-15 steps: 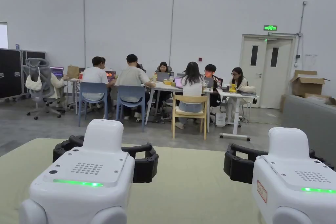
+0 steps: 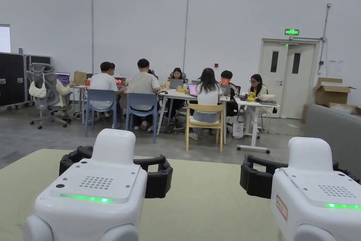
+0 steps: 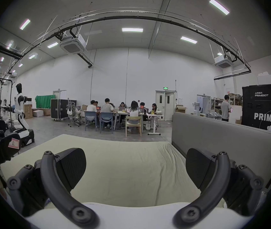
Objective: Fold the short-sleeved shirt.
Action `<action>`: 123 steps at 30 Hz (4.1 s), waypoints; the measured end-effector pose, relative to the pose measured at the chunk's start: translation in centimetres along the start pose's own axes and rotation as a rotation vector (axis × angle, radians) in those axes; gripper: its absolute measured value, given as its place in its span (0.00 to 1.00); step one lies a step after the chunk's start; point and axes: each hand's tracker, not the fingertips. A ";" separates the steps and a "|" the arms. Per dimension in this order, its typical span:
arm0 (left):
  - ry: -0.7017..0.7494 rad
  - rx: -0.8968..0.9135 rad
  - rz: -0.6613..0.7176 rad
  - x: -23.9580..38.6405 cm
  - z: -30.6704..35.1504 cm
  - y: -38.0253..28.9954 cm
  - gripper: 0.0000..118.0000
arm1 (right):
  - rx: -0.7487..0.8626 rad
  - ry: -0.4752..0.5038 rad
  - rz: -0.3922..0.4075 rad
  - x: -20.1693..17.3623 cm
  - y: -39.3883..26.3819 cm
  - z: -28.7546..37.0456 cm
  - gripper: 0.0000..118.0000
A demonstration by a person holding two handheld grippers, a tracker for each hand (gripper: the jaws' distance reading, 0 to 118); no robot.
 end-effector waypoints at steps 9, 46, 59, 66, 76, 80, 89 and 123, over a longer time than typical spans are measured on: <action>-0.011 -0.009 0.014 -0.3 0.0 0.0 1.00 | 0.007 0.004 0.002 -0.2 0.2 0.2 1.00; -0.010 -0.005 0.011 -0.4 -0.1 0.3 1.00 | 0.000 0.005 0.001 -0.5 0.3 0.3 1.00; -0.011 -0.013 0.016 -0.4 -0.2 0.3 1.00 | -0.011 0.001 0.007 -0.6 0.2 0.0 1.00; -0.015 -0.018 0.017 -0.4 -0.2 0.3 1.00 | -0.019 0.003 0.008 -0.6 0.1 0.0 1.00; -0.017 -0.032 0.009 0.0 -0.4 0.2 1.00 | -0.030 0.005 0.000 -0.4 -0.2 -0.4 1.00; -0.022 -0.028 0.005 0.3 -0.4 0.4 1.00 | -0.029 0.007 0.002 -0.4 -0.3 -0.8 1.00; -0.030 -0.027 0.003 0.6 -0.5 0.4 1.00 | -0.040 0.003 0.004 -0.3 -0.5 -0.8 1.00; -0.098 -0.028 0.018 0.4 -0.4 0.2 0.97 | -0.009 -0.006 -0.004 -0.3 -0.5 -0.7 1.00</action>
